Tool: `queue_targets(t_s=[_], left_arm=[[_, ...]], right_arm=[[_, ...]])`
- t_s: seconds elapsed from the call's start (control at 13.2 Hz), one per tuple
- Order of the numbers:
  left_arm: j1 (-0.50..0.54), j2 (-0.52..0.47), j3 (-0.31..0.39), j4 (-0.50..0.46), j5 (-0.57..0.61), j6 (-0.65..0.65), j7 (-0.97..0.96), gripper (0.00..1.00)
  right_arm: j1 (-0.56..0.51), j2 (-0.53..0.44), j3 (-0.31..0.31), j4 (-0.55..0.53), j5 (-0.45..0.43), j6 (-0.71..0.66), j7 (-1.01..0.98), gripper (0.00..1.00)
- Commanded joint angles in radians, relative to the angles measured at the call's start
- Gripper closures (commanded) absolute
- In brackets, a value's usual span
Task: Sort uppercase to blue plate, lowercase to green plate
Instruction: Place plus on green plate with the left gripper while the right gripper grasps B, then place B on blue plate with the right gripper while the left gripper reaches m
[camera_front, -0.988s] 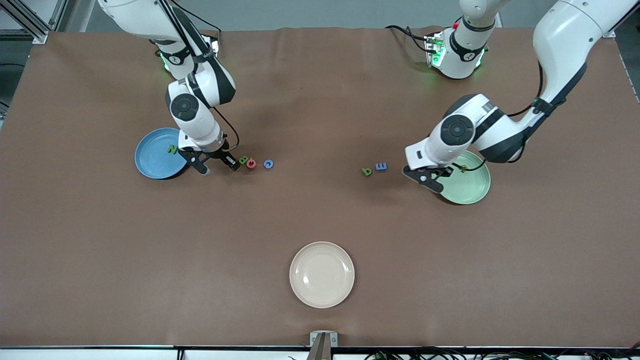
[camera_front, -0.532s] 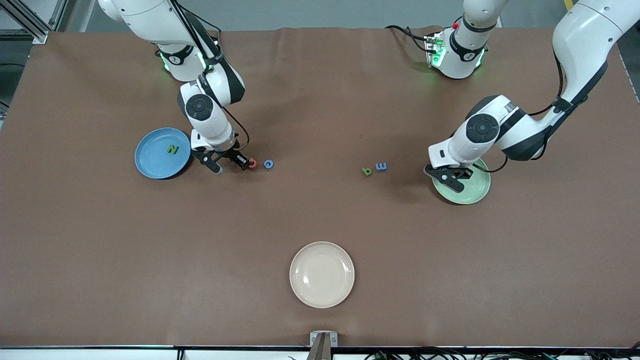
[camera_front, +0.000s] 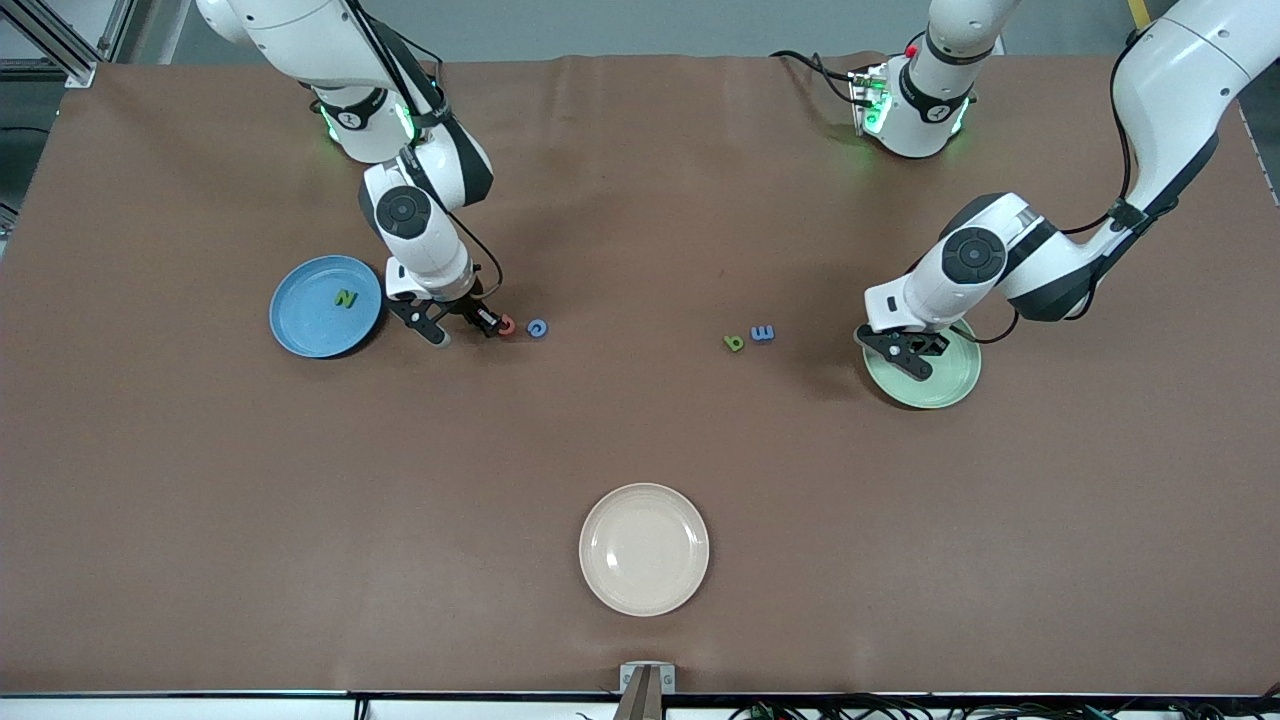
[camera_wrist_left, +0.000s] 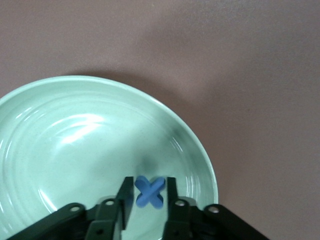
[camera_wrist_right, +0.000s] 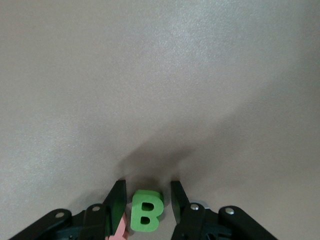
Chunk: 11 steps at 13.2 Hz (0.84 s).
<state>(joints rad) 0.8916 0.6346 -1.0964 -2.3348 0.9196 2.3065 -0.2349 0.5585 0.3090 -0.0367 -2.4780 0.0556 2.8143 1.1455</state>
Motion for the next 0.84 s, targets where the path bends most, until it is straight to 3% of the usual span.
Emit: queue_targets(t_s=[0.0, 0.38, 0.61, 0.76], left_arm=[[0.012, -0.016, -0.01, -0.009, 0.019, 0.008, 0.012, 0.01], [0.013, -0.032, -0.103, 0.028, -0.017, -0.045, -0.021, 0.01], [-0.006, -0.029, -0.172, 0.063, -0.065, -0.076, -0.104, 0.01], [-0.081, -0.021, -0.172, 0.092, -0.065, -0.076, -0.068, 0.01]], right_arm=[[0.037, 0.056, 0.0, 0.005, 0.007, 0.007, 0.045, 0.56], [0.049, 0.067, 0.0, 0.005, 0.007, 0.007, 0.062, 0.57], [0.049, 0.065, -0.002, 0.005, 0.007, 0.004, 0.062, 0.95], [0.037, 0.061, -0.003, 0.005, 0.006, -0.001, 0.051, 1.0]])
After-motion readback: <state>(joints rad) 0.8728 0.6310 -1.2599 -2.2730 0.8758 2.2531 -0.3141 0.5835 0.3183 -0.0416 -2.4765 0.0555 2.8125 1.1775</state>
